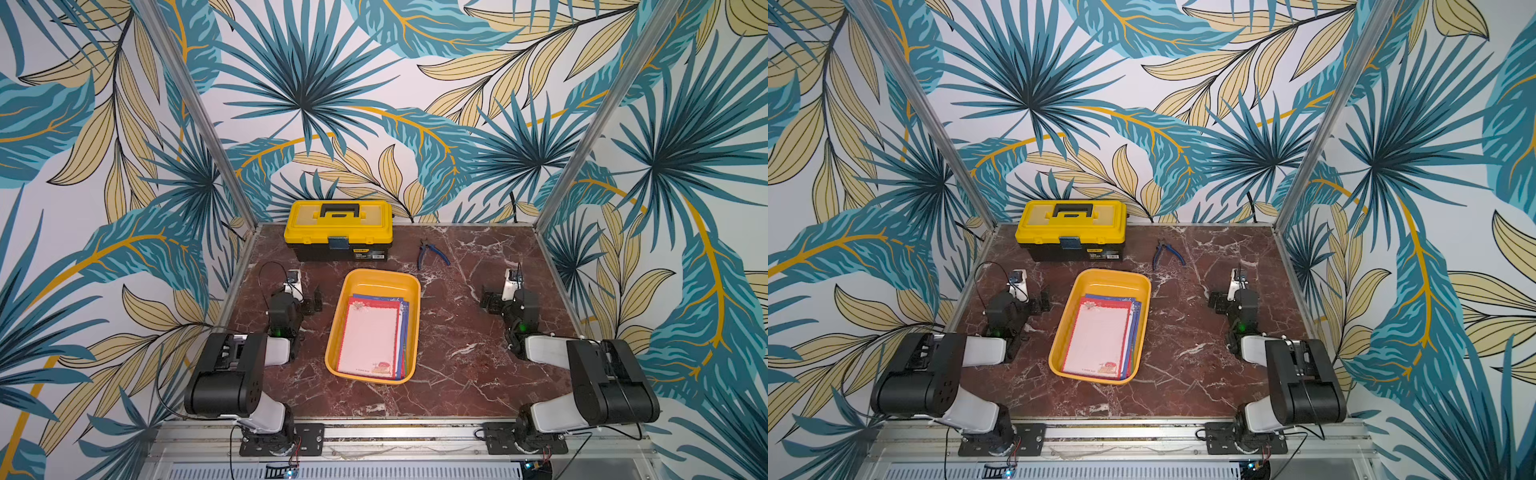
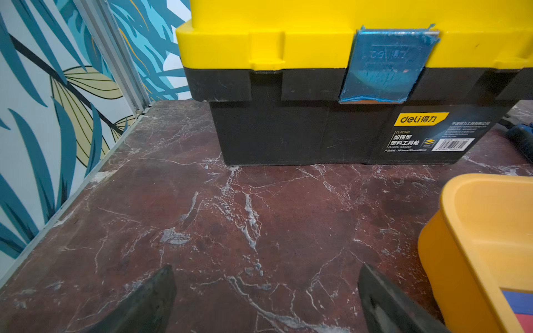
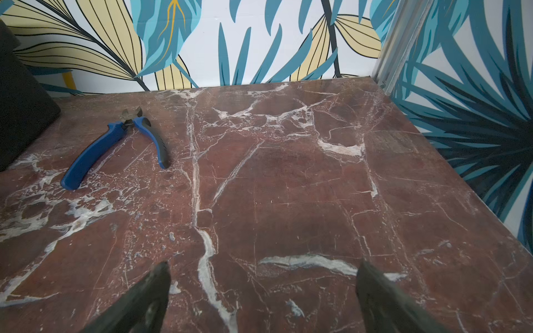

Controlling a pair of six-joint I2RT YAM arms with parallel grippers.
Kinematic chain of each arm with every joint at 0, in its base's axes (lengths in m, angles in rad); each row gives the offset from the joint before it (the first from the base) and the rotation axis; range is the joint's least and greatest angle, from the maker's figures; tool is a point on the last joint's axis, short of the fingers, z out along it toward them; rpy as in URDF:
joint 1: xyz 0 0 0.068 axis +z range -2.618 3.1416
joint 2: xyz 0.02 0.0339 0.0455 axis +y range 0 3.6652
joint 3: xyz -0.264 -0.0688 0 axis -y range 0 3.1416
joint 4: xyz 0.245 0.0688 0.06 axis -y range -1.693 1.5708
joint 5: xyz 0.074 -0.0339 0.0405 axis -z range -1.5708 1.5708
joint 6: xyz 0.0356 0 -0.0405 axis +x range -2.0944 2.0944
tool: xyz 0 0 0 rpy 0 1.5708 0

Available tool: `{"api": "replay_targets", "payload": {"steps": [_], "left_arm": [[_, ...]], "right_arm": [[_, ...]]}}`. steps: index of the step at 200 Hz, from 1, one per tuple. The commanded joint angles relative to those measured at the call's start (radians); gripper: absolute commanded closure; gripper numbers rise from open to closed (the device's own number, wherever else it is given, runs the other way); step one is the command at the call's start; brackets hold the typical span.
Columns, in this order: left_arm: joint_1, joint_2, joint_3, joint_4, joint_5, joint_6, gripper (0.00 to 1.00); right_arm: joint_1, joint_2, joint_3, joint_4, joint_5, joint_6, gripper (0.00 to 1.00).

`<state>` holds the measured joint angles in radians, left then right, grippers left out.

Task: Take out the stationery paper from the storage box
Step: Pick up the stationery paper from the storage box.

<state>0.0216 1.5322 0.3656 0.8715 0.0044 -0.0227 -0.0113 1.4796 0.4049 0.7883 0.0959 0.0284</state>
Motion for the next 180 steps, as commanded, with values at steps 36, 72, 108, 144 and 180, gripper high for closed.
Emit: {"api": "replay_targets", "payload": {"steps": [36,72,108,144,180], "left_arm": [[0.01,0.009,0.026,0.02,0.008,0.01,0.01],[0.009,0.009,0.025,0.02,0.008,0.01,0.01],[0.01,0.01,0.025,0.02,0.008,0.009,0.01],[0.009,0.009,0.025,0.02,0.008,0.009,0.01],[0.01,0.011,0.027,0.02,-0.015,-0.002,0.01]], "right_arm": [[0.007,0.01,0.014,0.02,-0.011,-0.012,0.0],[0.008,0.01,0.014,0.02,-0.012,-0.012,0.0],[0.007,0.01,0.014,0.02,-0.012,-0.012,0.0],[0.007,0.01,0.014,0.02,-0.011,-0.011,0.01],[0.007,0.01,0.012,0.02,-0.01,-0.011,0.01]]}}
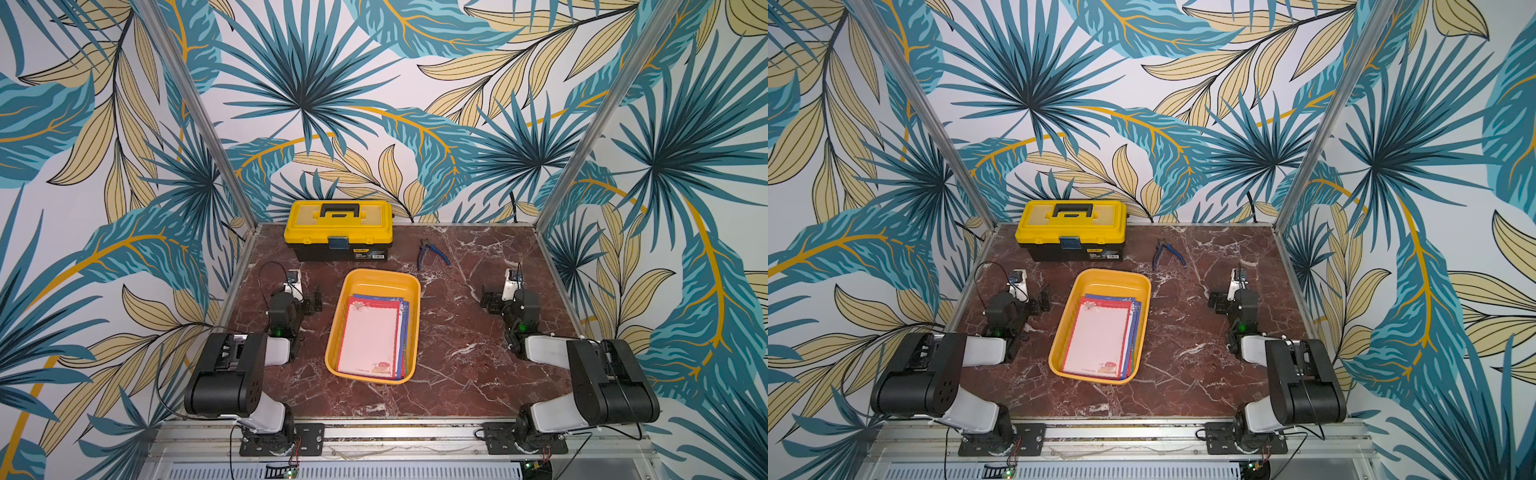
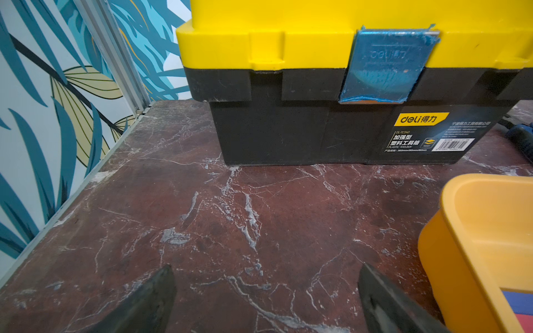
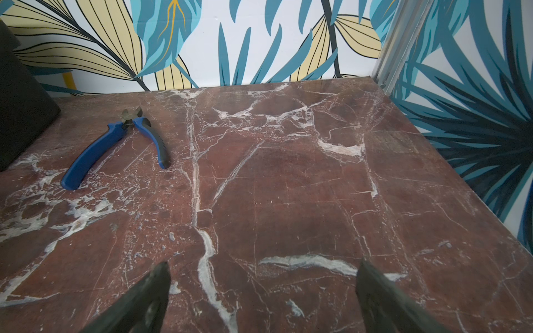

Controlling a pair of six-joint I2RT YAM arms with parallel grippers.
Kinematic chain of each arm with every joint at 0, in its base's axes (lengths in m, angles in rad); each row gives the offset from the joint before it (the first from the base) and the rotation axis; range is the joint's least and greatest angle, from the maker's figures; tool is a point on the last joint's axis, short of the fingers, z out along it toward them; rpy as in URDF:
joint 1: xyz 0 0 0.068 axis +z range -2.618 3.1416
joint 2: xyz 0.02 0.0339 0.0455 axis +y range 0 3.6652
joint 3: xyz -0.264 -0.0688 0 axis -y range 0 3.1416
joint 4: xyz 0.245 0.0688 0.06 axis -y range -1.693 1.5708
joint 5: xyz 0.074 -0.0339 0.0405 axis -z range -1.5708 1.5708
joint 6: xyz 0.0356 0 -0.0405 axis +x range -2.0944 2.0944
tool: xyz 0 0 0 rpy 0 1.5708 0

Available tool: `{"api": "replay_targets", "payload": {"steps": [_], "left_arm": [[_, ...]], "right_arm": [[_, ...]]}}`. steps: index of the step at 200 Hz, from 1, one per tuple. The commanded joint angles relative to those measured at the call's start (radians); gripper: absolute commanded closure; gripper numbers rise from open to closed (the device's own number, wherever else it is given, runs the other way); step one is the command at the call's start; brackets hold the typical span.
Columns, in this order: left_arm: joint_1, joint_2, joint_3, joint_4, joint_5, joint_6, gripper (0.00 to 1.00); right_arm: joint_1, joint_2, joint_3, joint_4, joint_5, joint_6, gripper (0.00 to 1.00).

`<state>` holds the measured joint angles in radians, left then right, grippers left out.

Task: Take out the stationery paper from the storage box
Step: Pick up the stationery paper from the storage box.

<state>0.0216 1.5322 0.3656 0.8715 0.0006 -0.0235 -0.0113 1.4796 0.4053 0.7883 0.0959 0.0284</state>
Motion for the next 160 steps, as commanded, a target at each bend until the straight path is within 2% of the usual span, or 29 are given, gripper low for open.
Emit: {"api": "replay_targets", "payload": {"steps": [1,42,57,71,86,96,115,134,160], "left_arm": [[0.01,0.011,0.026,0.02,-0.011,-0.001,0.01],[0.011,0.011,0.026,0.02,-0.013,-0.001,0.0],[0.011,0.004,0.023,0.02,-0.067,-0.02,0.07],[0.009,-0.043,0.011,0.02,-0.136,-0.042,0.1],[0.008,-0.144,-0.027,0.018,-0.135,-0.035,0.14],[0.004,-0.227,-0.064,0.017,-0.163,-0.043,0.15],[-0.001,-0.43,-0.138,0.008,-0.18,-0.114,0.16],[-0.023,-0.628,-0.189,-0.006,-0.112,-0.174,0.19],[-0.066,-0.843,-0.19,-0.071,0.0,-0.268,0.19]], "right_arm": [[0.007,0.01,0.012,0.02,-0.01,-0.01,0.0],[0.005,0.009,0.012,0.02,-0.008,-0.006,0.0],[0.006,-0.001,0.011,0.035,0.005,-0.015,0.03],[0.007,-0.091,0.055,-0.143,0.051,0.01,0.07],[0.007,-0.192,0.166,-0.45,0.147,0.101,0.12],[0.008,-0.234,0.224,-0.592,0.156,0.14,0.14],[0.011,-0.297,0.302,-0.776,0.053,0.215,0.2],[0.037,-0.328,0.356,-0.888,-0.075,0.293,0.23],[0.139,-0.329,0.425,-1.014,-0.128,0.324,0.24]]}}
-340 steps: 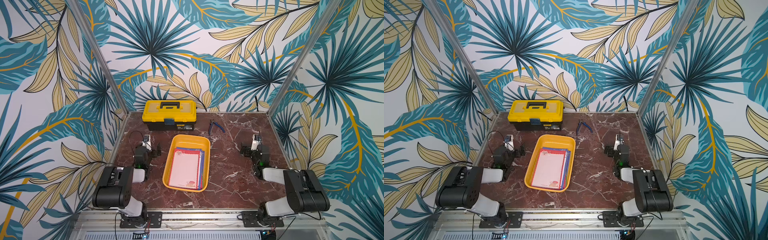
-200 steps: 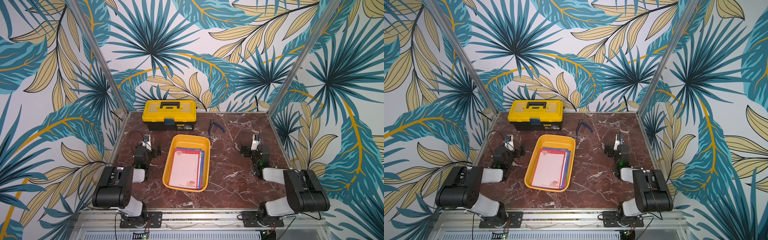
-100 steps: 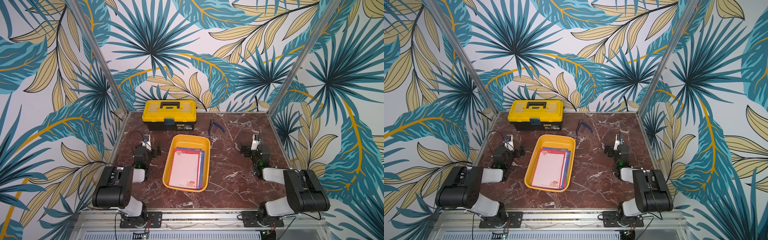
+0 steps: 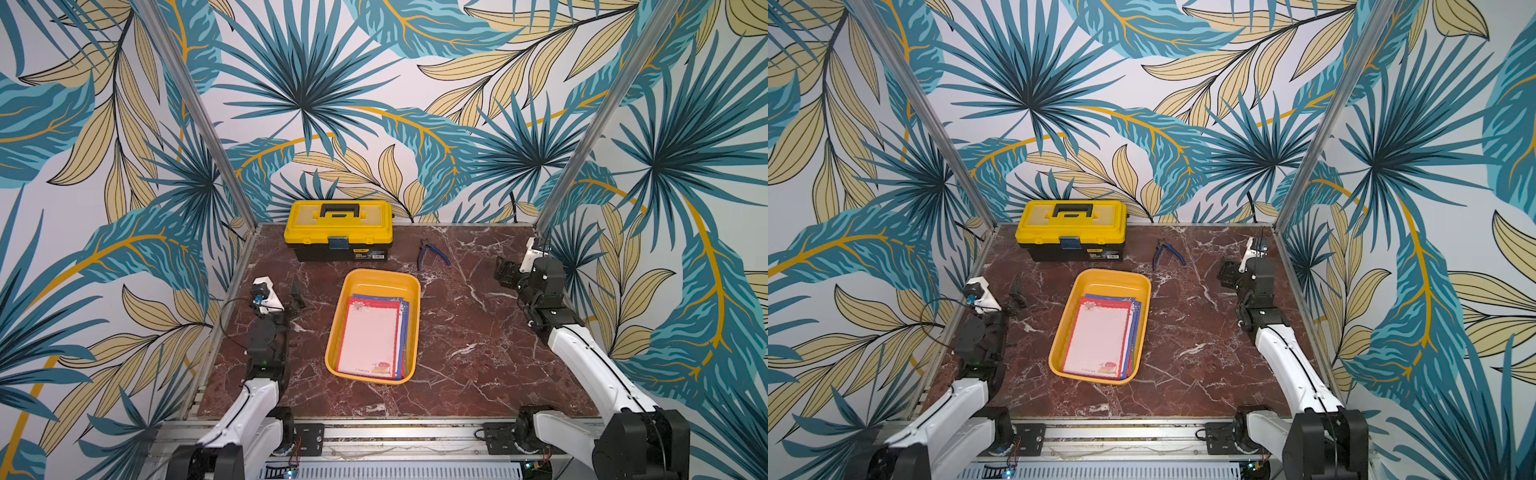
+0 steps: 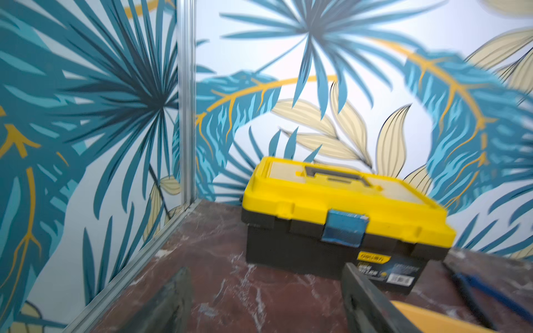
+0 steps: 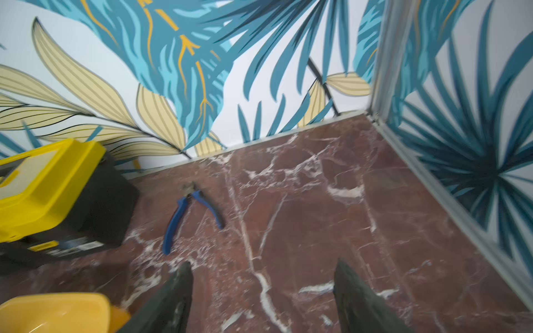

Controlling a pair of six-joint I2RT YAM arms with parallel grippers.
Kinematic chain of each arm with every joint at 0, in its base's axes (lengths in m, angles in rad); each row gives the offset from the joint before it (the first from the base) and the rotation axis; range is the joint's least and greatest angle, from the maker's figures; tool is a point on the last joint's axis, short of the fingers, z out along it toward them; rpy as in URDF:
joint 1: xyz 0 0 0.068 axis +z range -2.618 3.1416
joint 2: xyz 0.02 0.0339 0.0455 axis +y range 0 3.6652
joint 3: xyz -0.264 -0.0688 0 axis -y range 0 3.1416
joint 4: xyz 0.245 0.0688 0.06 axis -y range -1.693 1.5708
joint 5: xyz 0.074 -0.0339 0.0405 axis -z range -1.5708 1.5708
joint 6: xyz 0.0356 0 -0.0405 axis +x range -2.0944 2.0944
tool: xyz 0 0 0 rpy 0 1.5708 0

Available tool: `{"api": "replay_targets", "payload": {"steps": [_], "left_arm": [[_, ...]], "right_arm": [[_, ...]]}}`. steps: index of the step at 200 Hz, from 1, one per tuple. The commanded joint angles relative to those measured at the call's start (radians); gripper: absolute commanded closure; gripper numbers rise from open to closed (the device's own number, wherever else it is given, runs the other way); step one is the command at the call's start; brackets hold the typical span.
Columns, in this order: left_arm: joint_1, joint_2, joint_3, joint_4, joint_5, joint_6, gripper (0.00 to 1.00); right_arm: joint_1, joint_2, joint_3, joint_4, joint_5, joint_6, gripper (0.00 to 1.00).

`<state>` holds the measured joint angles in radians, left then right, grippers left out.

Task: Take out the stationery paper from the storage box
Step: Pick up the stationery paper from the storage box.

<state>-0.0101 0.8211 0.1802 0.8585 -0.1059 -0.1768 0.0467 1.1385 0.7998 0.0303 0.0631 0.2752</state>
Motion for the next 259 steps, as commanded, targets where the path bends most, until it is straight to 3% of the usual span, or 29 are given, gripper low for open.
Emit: {"api": "replay_targets", "payload": {"steps": [1,29,80,166,203,259], "left_arm": [[-0.036,-0.136,-0.004,-0.058,0.11,-0.119,0.19],[-0.05,-0.179,0.054,-0.091,0.2,-0.227,0.21],[-0.052,-0.049,0.202,-0.187,0.322,-0.341,0.25],[-0.054,0.144,0.513,-0.713,0.315,-0.179,0.31],[-0.105,0.198,0.683,-1.011,0.188,-0.029,0.31],[-0.173,0.289,0.933,-1.392,0.054,0.062,0.32]], "right_arm": [[0.086,0.013,0.034,-0.266,-0.095,0.076,0.24],[0.203,0.036,0.081,-0.303,-0.116,0.083,0.24],[0.283,0.174,0.222,-0.345,-0.213,0.091,0.24],[0.315,0.186,0.293,-0.365,-0.197,0.07,0.24],[0.326,0.188,0.303,-0.379,-0.198,0.071,0.24],[0.363,0.227,0.355,-0.407,-0.201,0.068,0.24]]}}
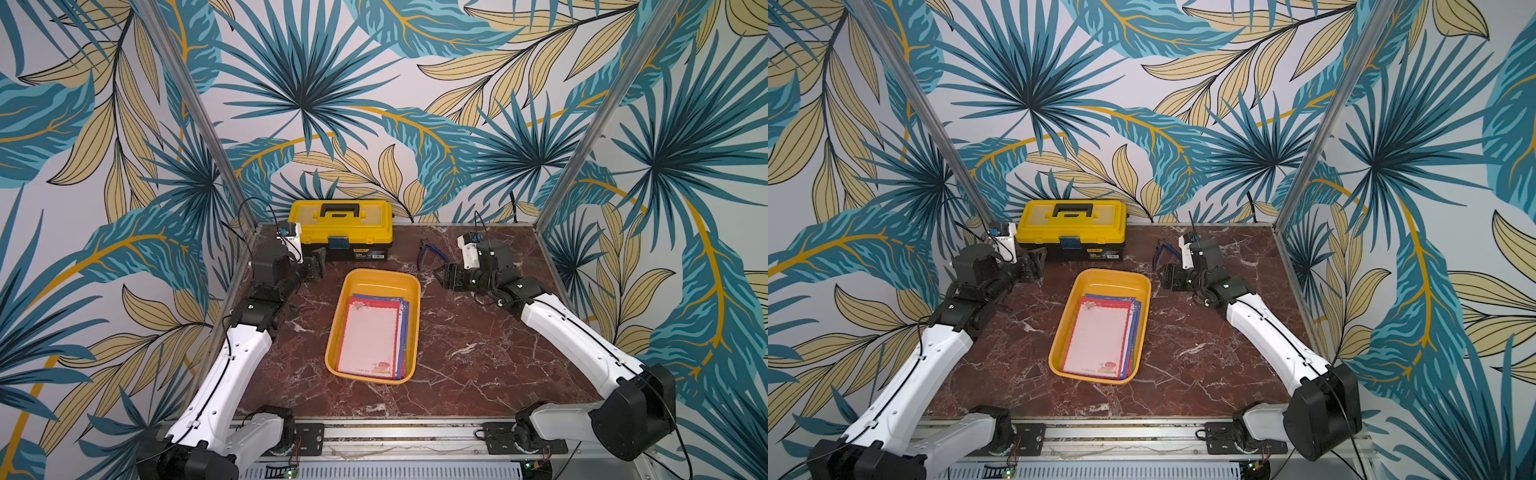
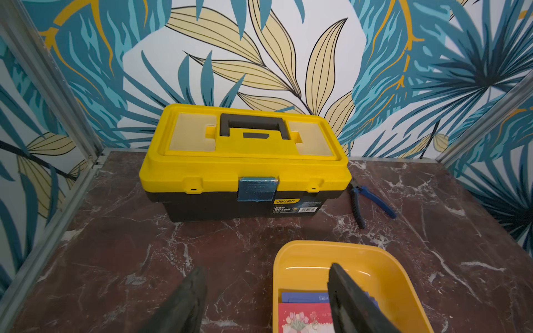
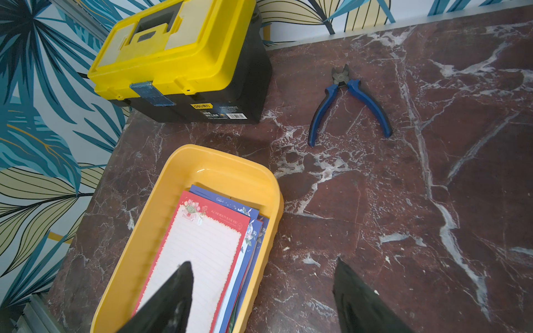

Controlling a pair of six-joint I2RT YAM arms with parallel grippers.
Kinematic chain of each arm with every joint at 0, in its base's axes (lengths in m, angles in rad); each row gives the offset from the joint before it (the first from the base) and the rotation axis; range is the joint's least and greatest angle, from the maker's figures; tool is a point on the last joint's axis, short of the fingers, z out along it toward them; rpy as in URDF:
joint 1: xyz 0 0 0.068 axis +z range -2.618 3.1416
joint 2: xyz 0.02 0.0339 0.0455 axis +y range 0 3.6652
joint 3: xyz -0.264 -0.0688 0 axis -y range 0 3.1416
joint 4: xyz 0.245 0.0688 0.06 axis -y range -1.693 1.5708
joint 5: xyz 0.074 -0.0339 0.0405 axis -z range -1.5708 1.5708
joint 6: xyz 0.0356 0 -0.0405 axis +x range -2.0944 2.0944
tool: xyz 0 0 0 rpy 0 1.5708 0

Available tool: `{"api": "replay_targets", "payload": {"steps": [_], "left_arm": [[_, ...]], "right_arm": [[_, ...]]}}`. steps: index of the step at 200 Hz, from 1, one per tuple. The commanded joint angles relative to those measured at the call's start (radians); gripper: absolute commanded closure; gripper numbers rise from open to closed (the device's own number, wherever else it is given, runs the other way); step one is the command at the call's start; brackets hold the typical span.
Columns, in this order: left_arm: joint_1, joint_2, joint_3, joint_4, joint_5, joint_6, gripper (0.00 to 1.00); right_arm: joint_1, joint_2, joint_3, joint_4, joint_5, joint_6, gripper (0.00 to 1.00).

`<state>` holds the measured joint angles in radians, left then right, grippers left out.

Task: Take out the stationery paper from the storage box
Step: Pick up the stationery paper from the storage box.

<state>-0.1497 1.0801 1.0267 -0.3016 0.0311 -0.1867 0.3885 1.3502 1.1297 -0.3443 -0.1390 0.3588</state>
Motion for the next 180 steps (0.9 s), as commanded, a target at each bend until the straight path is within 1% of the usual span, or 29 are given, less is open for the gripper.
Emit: {"api": "replay_targets", "payload": {"steps": [1,15,28,53,64,74,96,103,109,128,149,164,169,180], "left_arm": [[-0.035,0.032,0.088,-0.236,-0.083,0.073,0.32],[-0.046,0.055,0.135,-0.298,-0.08,0.061,0.33],[-0.051,0.077,0.176,-0.351,-0.034,0.038,0.33],[-0.06,0.134,0.266,-0.469,0.049,-0.001,0.39],[-0.072,0.169,0.317,-0.537,0.055,-0.001,0.41],[-0.094,0.208,0.365,-0.613,0.014,0.009,0.42],[-0.172,0.303,0.479,-0.774,-0.19,0.062,0.42],[-0.187,0.323,0.495,-0.795,-0.218,0.075,0.42],[-0.194,0.331,0.502,-0.803,-0.218,0.083,0.42],[-0.203,0.337,0.509,-0.804,-0.194,0.081,0.46],[-0.203,0.344,0.513,-0.802,-0.143,0.075,0.47],[-0.206,0.358,0.51,-0.803,-0.097,0.066,0.49],[-0.205,0.364,0.506,-0.803,-0.056,0.064,0.5],[-0.207,0.376,0.498,-0.806,-0.019,0.057,0.51]], "right_arm": [[0.022,0.015,0.027,-0.032,0.001,-0.016,0.24],[0.033,0.019,0.037,-0.044,-0.001,-0.019,0.24],[0.043,0.023,0.048,-0.06,0.003,-0.026,0.24],[0.064,0.028,0.069,-0.1,0.004,-0.034,0.25],[0.074,0.03,0.078,-0.119,0.0,-0.037,0.26],[0.082,0.027,0.08,-0.129,-0.004,-0.04,0.28],[0.106,0.029,0.087,-0.149,0.004,-0.049,0.29],[0.112,0.032,0.087,-0.154,0.007,-0.053,0.29],[0.117,0.036,0.089,-0.157,0.01,-0.059,0.29],[0.138,0.061,0.12,-0.208,0.025,-0.083,0.33],[0.163,0.081,0.154,-0.277,0.051,-0.104,0.35],[0.185,0.081,0.159,-0.306,0.071,-0.111,0.36],[0.19,0.081,0.159,-0.314,0.075,-0.11,0.36],[0.205,0.081,0.16,-0.334,0.079,-0.11,0.36]]}}
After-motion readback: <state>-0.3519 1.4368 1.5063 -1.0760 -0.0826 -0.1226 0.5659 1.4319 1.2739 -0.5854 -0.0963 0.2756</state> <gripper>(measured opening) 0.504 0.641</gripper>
